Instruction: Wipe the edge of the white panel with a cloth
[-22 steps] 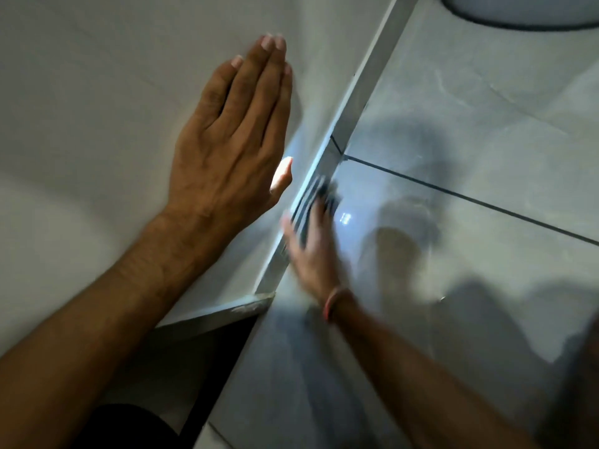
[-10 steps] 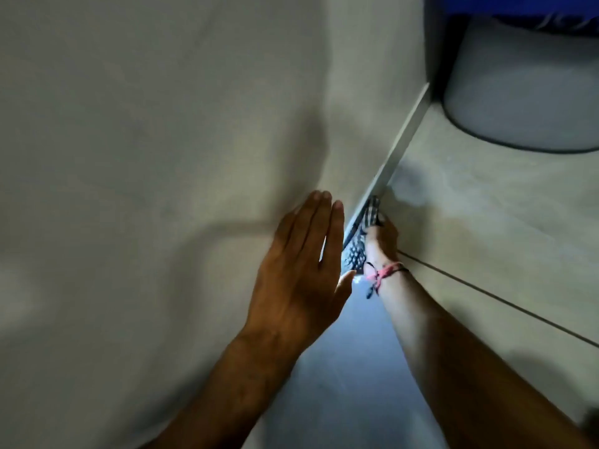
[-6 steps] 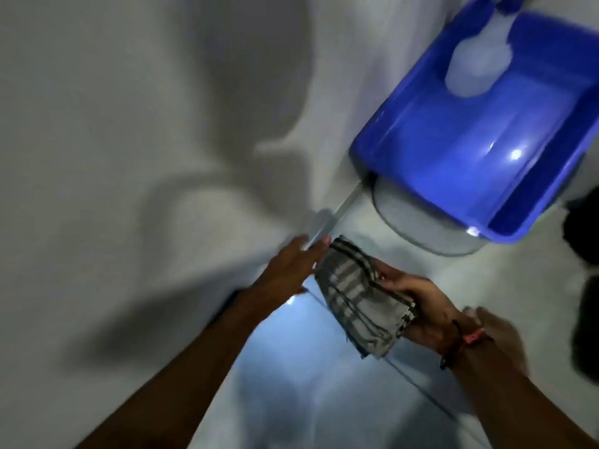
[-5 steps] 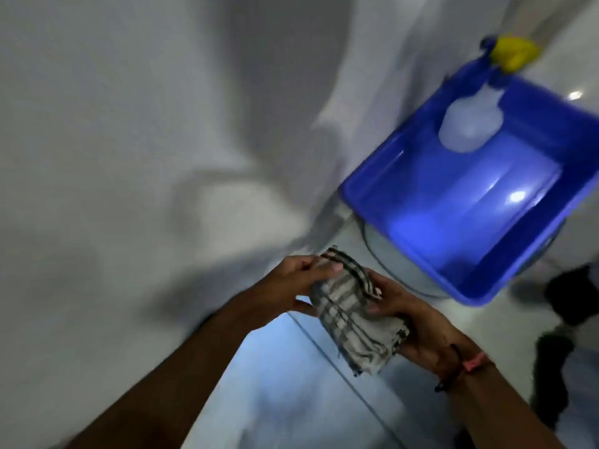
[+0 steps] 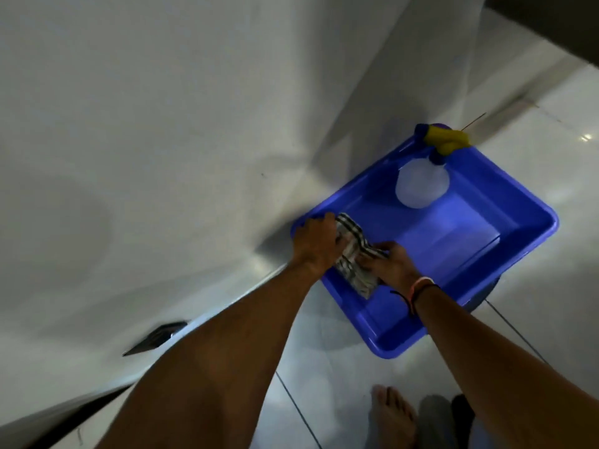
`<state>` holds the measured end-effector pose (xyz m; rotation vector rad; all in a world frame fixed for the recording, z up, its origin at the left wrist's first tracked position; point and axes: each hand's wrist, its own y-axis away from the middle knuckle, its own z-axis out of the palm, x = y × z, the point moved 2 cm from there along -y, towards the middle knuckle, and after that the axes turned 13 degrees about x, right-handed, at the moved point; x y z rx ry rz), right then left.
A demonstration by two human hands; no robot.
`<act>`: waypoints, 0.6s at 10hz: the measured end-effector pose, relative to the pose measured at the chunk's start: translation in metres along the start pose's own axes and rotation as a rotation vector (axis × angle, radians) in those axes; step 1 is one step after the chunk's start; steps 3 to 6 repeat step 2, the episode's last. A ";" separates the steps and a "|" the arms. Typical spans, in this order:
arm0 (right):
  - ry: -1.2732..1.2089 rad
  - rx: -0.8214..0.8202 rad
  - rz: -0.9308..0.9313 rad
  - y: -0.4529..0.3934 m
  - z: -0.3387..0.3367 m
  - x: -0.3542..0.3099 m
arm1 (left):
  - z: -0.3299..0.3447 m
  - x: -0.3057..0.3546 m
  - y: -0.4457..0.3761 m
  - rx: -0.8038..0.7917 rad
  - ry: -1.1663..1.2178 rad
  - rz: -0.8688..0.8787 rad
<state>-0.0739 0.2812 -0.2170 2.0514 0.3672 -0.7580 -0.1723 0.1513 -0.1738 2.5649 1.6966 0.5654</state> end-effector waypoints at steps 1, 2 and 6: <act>0.116 -0.010 -0.001 -0.002 0.005 -0.008 | 0.001 -0.005 -0.005 -0.098 -0.323 0.064; 0.256 0.083 -0.016 0.028 -0.008 -0.015 | -0.023 -0.004 0.024 -0.095 -0.387 0.148; 0.256 0.083 -0.016 0.028 -0.008 -0.015 | -0.023 -0.004 0.024 -0.095 -0.387 0.148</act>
